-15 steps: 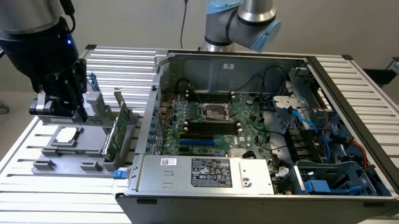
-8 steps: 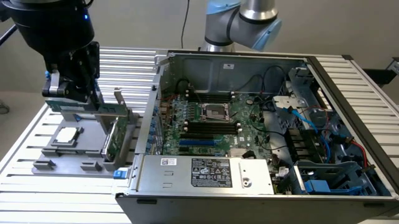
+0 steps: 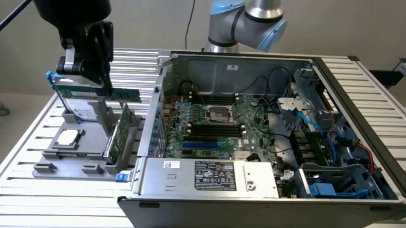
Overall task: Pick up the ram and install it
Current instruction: 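Pick up the ram and move it above insertion slot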
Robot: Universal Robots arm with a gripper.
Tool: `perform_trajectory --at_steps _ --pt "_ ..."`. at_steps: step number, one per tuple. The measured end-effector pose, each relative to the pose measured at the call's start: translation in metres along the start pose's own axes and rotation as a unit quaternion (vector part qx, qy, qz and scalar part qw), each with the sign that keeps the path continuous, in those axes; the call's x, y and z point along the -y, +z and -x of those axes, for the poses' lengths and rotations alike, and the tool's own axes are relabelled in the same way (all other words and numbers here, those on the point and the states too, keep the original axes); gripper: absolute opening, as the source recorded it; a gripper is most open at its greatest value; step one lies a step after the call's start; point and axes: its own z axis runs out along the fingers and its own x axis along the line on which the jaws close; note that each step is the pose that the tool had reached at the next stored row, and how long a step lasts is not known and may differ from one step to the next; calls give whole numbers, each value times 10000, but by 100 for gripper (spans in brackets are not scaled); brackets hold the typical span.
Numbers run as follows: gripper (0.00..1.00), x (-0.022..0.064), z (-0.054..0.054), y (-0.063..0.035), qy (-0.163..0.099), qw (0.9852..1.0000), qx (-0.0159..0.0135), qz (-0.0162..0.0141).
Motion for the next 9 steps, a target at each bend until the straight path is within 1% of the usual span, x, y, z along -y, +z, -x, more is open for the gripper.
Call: perform_trajectory --at_steps 5,9 --pt "14 113 188 2 0 10000 -8 1" --pt "14 246 289 0 0 10000 -9 0"
